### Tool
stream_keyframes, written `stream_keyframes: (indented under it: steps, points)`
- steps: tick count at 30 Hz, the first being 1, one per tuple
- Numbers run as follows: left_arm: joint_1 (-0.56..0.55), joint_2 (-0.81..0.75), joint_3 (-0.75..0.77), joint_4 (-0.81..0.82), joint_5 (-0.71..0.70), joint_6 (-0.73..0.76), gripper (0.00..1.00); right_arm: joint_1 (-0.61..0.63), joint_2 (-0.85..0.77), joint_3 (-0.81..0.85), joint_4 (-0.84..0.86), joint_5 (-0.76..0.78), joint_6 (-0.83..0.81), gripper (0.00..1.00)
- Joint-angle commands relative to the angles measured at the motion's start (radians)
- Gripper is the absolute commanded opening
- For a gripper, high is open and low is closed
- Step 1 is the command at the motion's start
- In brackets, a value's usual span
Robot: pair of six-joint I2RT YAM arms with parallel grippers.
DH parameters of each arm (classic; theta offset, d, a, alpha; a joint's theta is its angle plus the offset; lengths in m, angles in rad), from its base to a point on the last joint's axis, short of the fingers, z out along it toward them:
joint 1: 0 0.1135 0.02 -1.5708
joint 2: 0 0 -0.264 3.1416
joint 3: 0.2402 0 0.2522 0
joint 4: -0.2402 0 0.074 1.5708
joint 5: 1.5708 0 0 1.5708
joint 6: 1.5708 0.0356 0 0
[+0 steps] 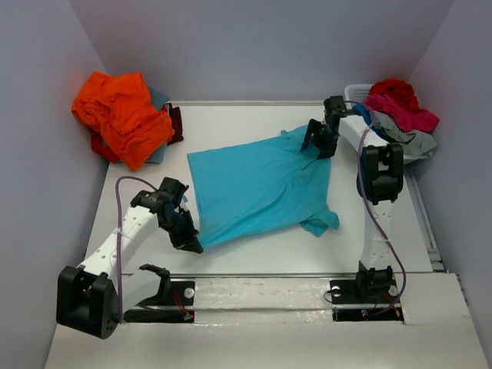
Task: Fold and stack the t-shirts
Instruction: Flatten out the crumpled T-shirt at the center of the board.
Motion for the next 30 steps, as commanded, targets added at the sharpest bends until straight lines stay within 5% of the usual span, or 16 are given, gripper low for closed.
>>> stream_keyframes:
  steps: [1, 4, 8, 10, 17, 24, 30]
  points:
    - [0.012, 0.000, 0.045, -0.074, -0.028, 0.037, 0.06, -0.010, -0.013, 0.084, -0.048, 0.053, -0.046, 0.78]
    - [0.021, 0.000, 0.050, -0.062, -0.011, 0.037, 0.07, -0.010, -0.016, 0.092, -0.050, -0.046, -0.042, 0.78]
    - [0.021, 0.013, 0.119, -0.080, -0.054, 0.032, 0.51, -0.010, -0.057, 0.049, -0.043, -0.057, -0.046, 0.78]
    - [0.021, 0.030, 0.153, -0.091, -0.069, 0.040, 0.60, -0.010, -0.067, 0.040, -0.048, -0.071, -0.046, 0.78]
    - [0.021, 0.101, 0.259, -0.056, -0.138, 0.052, 0.64, 0.001, -0.091, 0.000, -0.070, -0.114, -0.040, 0.78]
    - [0.010, 0.390, 0.387, 0.267, -0.142, 0.009, 0.64, 0.056, -0.157, -0.017, -0.083, -0.140, -0.023, 0.78]
    - [0.058, 0.665, 0.602, 0.372, -0.125, 0.040, 0.64, 0.056, -0.195, -0.084, -0.063, -0.166, -0.014, 0.78]
